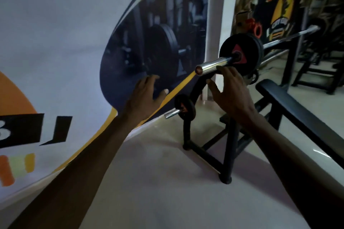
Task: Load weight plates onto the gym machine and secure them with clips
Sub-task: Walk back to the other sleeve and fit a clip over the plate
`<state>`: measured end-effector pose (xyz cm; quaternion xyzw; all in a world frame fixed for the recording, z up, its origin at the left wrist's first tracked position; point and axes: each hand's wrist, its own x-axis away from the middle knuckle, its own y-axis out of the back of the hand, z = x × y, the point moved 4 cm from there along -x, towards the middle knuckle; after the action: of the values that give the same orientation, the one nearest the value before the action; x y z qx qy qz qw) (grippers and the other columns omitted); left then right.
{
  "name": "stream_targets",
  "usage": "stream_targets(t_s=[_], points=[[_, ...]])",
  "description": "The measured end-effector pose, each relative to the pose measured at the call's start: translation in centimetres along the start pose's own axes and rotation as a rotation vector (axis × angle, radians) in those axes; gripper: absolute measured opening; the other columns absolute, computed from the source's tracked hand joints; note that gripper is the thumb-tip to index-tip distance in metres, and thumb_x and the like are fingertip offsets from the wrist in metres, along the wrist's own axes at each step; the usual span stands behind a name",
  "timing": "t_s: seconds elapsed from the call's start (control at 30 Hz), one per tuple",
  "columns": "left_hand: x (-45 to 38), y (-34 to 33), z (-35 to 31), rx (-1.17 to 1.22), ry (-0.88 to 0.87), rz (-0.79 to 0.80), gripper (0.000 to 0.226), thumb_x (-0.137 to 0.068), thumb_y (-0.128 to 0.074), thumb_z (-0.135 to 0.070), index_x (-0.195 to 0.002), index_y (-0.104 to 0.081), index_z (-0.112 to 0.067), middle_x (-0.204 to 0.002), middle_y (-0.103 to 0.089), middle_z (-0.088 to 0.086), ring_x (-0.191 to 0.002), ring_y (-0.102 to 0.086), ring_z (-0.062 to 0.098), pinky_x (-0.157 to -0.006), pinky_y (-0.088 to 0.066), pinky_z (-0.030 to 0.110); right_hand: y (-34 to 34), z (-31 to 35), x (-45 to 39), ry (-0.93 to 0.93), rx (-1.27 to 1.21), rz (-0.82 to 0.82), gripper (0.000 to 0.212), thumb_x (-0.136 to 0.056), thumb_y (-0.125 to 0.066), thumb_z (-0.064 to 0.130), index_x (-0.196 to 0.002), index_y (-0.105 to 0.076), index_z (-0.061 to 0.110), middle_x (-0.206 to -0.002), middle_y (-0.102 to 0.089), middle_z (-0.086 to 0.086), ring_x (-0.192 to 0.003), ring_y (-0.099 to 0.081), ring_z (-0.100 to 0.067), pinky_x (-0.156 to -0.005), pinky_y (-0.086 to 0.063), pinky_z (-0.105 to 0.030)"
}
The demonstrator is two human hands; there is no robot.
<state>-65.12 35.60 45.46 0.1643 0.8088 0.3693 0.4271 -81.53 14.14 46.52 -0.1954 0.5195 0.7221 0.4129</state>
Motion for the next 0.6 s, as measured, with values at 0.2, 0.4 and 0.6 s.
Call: stream_targets(t_s=[0.2, 0.4, 0.6], points=[[-11.9, -5.8, 1.2, 0.09, -0.126, 0.053, 0.051, -0.1, -0.058, -0.045, -0.139, -0.051, -0.014, -0.138, -0.054, 0.008, -0.13, -0.051, 0.029, -0.103, -0.048, 0.048, -2.6, -6.3, -6.9, -0.099, 0.123, -0.069, 0.048, -0.098, -0.059, 0.041, -0.139, -0.05, 0.017, -0.134, -0.054, -0.006, -0.119, -0.057, -0.026, -0.089, -0.052, -0.035], [-23.3, -10.7, 1.3, 0.159, -0.224, 0.097, 0.047, -0.098, -0.058, -0.05, -0.137, -0.05, -0.023, -0.137, -0.055, 0.004, -0.126, -0.056, 0.028, -0.099, -0.052, 0.051, -5.0, -11.3, -13.8, -0.175, 0.207, -0.088, 0.051, -0.1, -0.05, 0.043, -0.141, -0.051, 0.014, -0.137, -0.052, -0.009, -0.119, -0.057, -0.026, -0.089, -0.057, -0.041], [-31.3, -16.0, 0.2, 0.243, -0.337, 0.169, 0.046, -0.098, -0.06, -0.044, -0.135, -0.054, -0.017, -0.138, -0.055, 0.006, -0.127, -0.054, 0.027, -0.102, -0.048, 0.045, -6.1, -14.8, -17.5, -0.231, 0.309, -0.144, 0.039, -0.101, -0.056, 0.028, -0.137, -0.052, 0.014, -0.137, -0.052, -0.01, -0.116, -0.056, -0.026, -0.077, -0.051, -0.025]])
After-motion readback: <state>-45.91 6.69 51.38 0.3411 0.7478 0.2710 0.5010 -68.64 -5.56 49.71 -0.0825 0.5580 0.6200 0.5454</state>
